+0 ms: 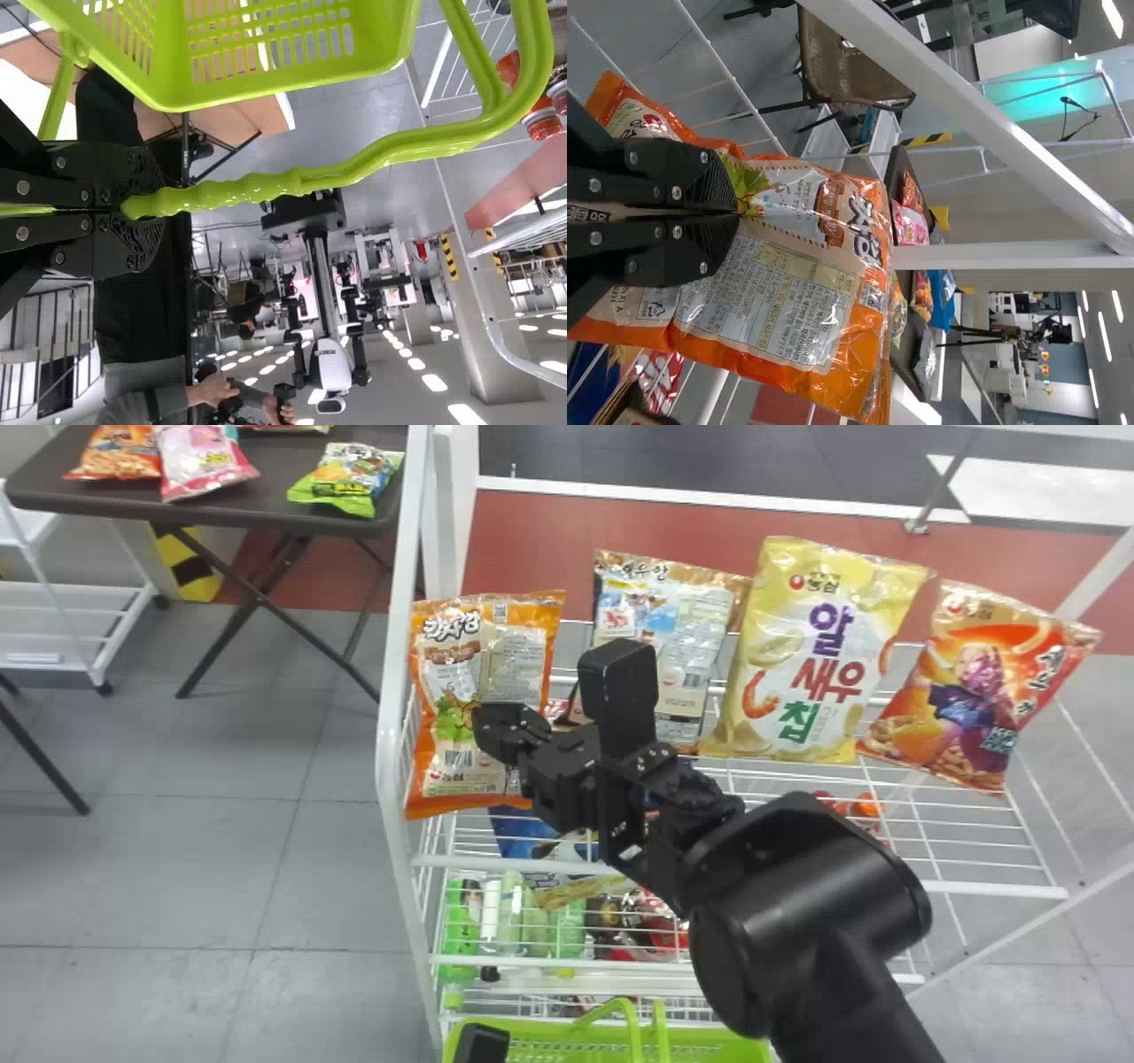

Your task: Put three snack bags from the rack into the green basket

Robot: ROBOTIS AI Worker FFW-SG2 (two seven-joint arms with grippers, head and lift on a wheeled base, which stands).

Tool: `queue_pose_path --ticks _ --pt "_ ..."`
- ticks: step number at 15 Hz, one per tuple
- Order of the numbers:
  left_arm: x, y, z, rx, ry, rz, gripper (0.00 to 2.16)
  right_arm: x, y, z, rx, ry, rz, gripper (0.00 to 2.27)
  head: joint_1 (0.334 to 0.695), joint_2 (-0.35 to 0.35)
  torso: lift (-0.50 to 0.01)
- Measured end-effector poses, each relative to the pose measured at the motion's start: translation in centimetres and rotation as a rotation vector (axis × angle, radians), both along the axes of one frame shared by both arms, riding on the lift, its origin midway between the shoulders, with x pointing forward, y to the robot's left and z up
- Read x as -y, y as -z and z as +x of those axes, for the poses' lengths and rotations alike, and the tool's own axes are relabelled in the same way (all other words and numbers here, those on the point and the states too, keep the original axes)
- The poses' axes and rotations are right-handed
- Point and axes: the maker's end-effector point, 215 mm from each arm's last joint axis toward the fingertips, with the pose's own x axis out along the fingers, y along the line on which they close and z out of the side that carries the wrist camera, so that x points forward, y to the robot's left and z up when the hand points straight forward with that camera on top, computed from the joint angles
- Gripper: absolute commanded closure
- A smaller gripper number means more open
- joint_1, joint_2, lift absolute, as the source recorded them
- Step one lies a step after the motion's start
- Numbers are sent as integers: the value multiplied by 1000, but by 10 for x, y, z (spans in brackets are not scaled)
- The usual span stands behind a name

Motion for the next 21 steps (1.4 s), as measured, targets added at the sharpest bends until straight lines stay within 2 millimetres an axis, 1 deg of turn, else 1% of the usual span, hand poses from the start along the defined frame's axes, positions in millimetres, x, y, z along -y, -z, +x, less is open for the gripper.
queue_pose_path --ticks 2,3,6,7,8,11,14,16,17,18,19,21 --pt "1 0 -1 1 4 1 1487 19 -9 -17 2 7 1 2243 695 -194 0" --pt "2 0 -2 2 6 2 1487 30 -15 -27 5 12 -2 2243 695 -234 0" --pt "4 0 -5 3 10 1 1487 59 -36 -58 26 29 -3 2243 695 -296 0" --pt "4 0 -5 3 10 0 1490 72 -44 -70 24 35 4 2243 695 -344 0" --pt "5 0 -6 3 9 -3 1487 85 -49 -79 15 45 4 2243 695 -350 0" --pt "0 -1 -1 9 -11 -14 1487 144 -58 -108 -39 92 -26 2243 695 -350 0" --pt "-7 -2 7 14 -37 -16 1487 210 -70 -133 -72 148 -80 2243 695 -350 0" --pt "-10 -5 15 24 -56 -25 1487 240 -75 -148 -98 159 -100 2246 695 -350 0" --pt "-11 -6 18 29 -60 -27 1487 253 -74 -161 -139 154 -94 2243 695 -350 0" --pt "-11 -7 21 32 -61 -27 1487 263 -70 -175 -193 144 -78 2243 695 -350 0" --pt "-12 -8 22 32 -60 -29 1487 273 -63 -192 -271 138 -50 2246 695 -350 0" --pt "-11 -13 23 28 -54 -37 1487 285 -48 -225 -417 141 8 2246 695 -350 0"
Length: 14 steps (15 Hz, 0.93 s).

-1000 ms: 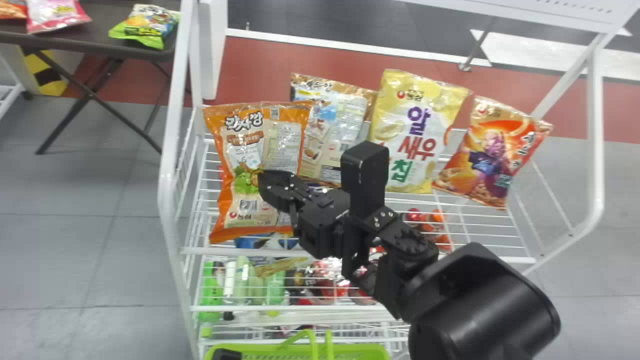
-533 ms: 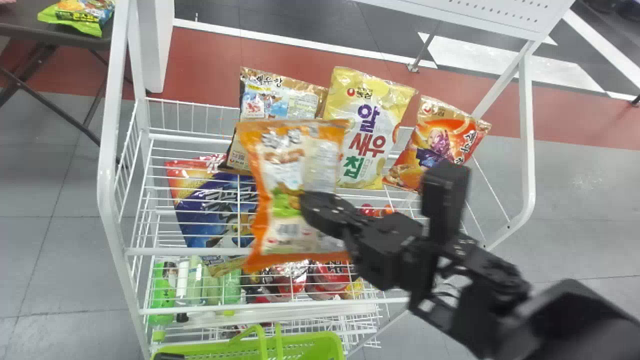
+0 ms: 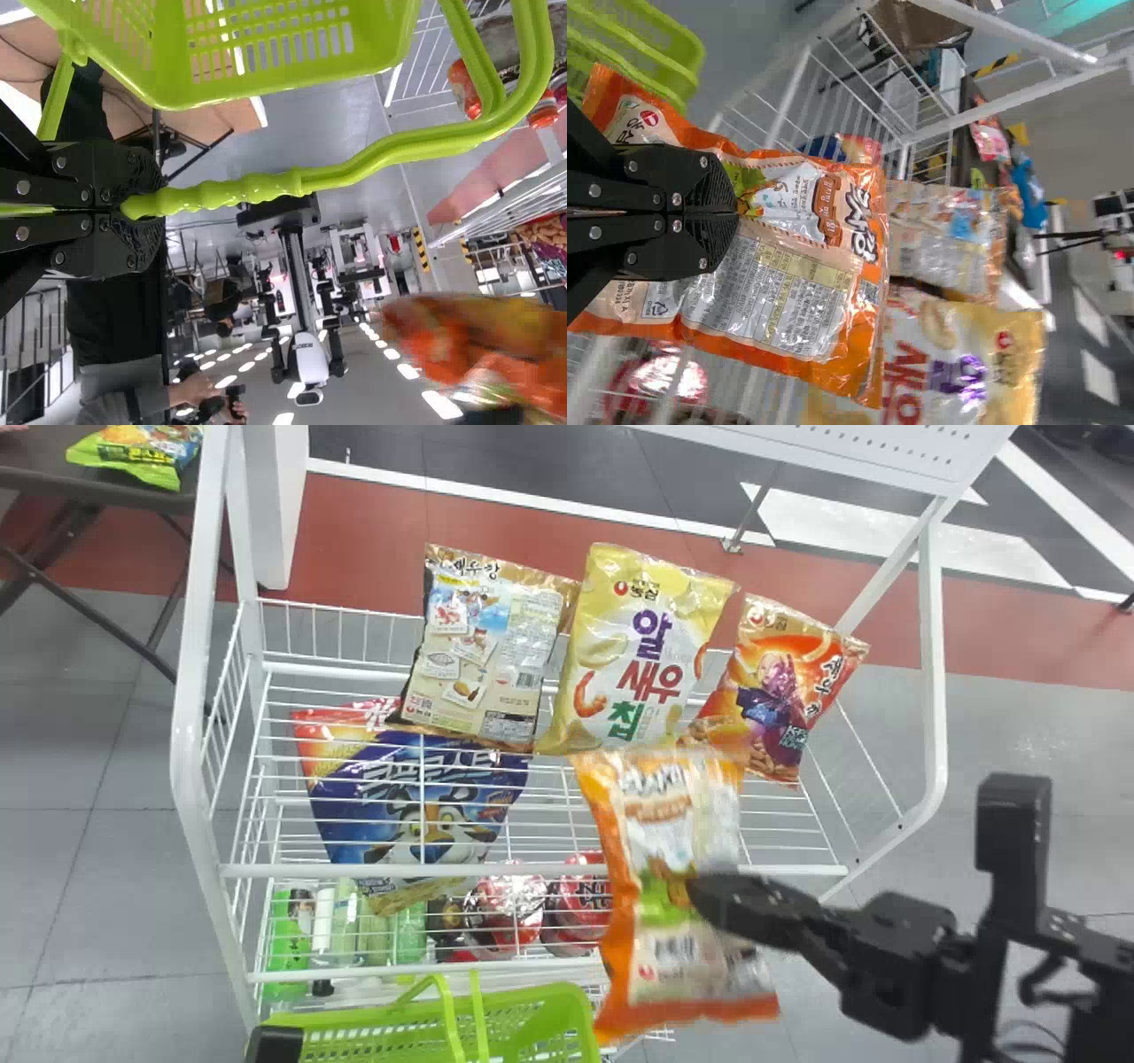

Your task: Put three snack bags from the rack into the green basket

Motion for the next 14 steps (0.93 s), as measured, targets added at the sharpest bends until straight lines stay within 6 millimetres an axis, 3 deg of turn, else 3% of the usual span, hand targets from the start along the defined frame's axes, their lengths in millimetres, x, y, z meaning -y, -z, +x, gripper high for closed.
queue_pose_path --ticks 3,7,14 --pt "1 -16 -2 -11 14 -25 1487 4 24 -40 -166 14 58 2243 695 -350 0" --pt "2 -36 -9 -18 31 -41 1487 -14 74 -77 -339 -8 128 2246 695 -350 0" --pt "8 -40 -18 -17 50 -43 1487 -73 154 -103 -433 -124 106 2243 695 -350 0"
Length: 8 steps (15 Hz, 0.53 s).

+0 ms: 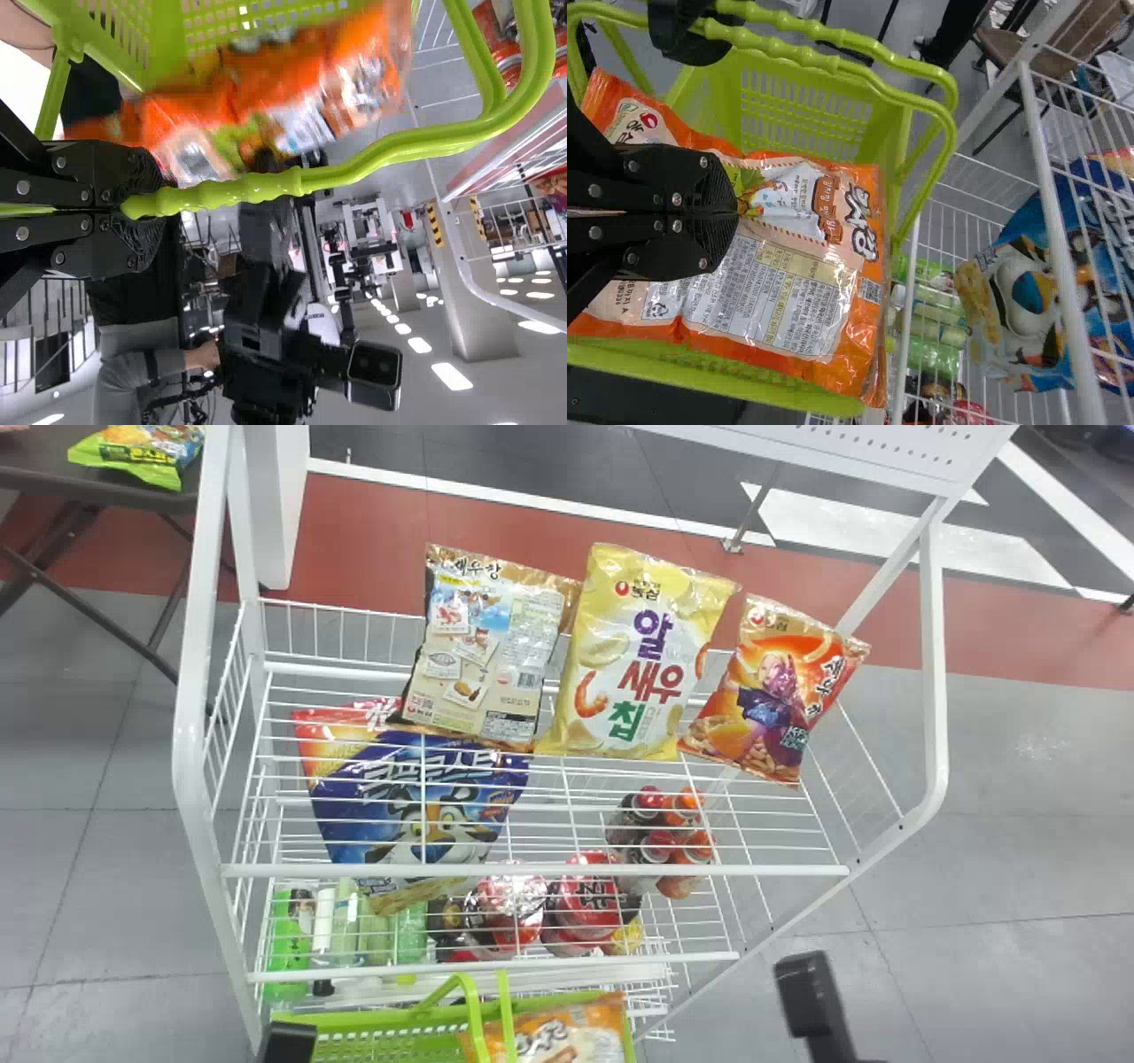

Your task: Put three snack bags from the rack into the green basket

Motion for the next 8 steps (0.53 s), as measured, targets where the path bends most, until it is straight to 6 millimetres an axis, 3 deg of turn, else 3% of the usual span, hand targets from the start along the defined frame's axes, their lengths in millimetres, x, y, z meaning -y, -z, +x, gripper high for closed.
queue_pose_path --ticks 4,8 --pt "4 0 -4 -1 13 4 1487 -38 35 4 24 -70 -19 2246 695 -350 0" --pt "7 0 -8 -1 25 6 1487 -60 76 20 86 -106 -80 2243 695 -350 0"
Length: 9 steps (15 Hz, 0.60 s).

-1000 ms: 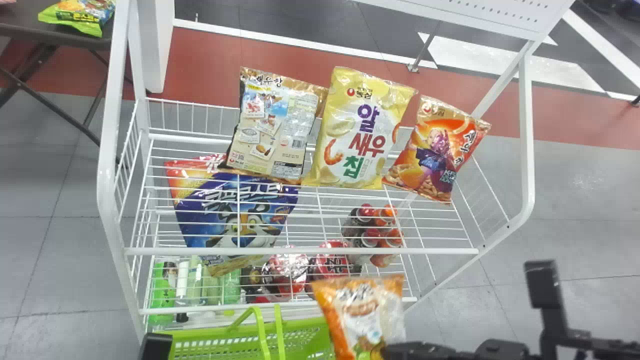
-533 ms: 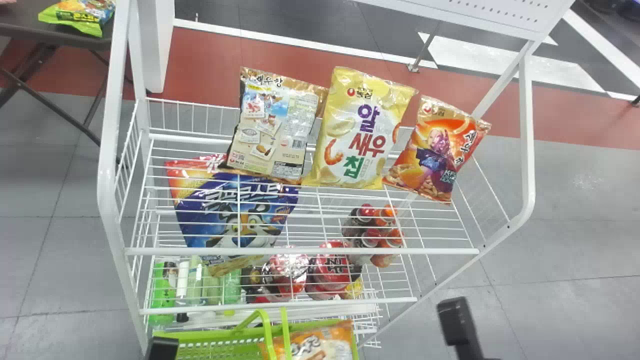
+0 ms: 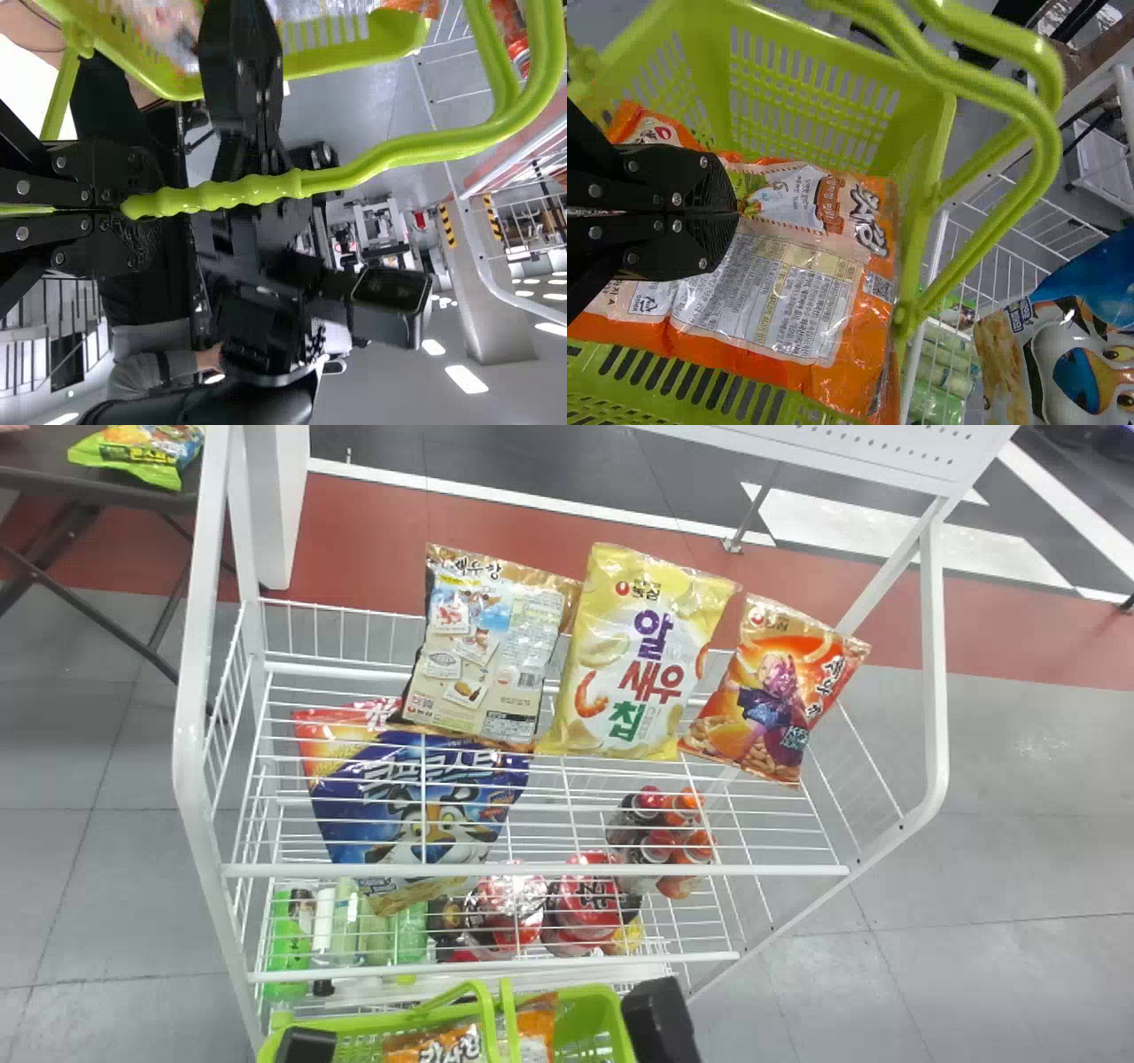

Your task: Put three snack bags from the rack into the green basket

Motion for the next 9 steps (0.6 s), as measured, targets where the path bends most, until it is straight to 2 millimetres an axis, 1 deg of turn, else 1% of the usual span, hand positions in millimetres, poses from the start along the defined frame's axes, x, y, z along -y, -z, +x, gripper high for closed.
queue_pose_path --ticks 3,4,5,6,8,9 --pt "1 -1 -1 -1 2 -3 1487 -5 35 -4 -24 -39 -56 2213 695 -350 0" --pt "1 0 -1 -2 2 -3 1487 -6 46 -8 -34 -55 -85 1892 695 -350 0" --pt "1 0 -1 -2 3 -2 1487 -5 57 -14 -57 -72 -120 890 695 -350 0" --pt "1 0 -1 0 5 -1 1487 -2 65 -22 -91 -87 -152 33 695 -350 0" --pt "2 0 -1 2 6 -1 1487 11 72 -34 -140 -102 -212 -2 695 -350 0" --pt "2 0 0 2 6 -1 1487 19 68 -34 -135 -102 -241 -2 695 -350 0"
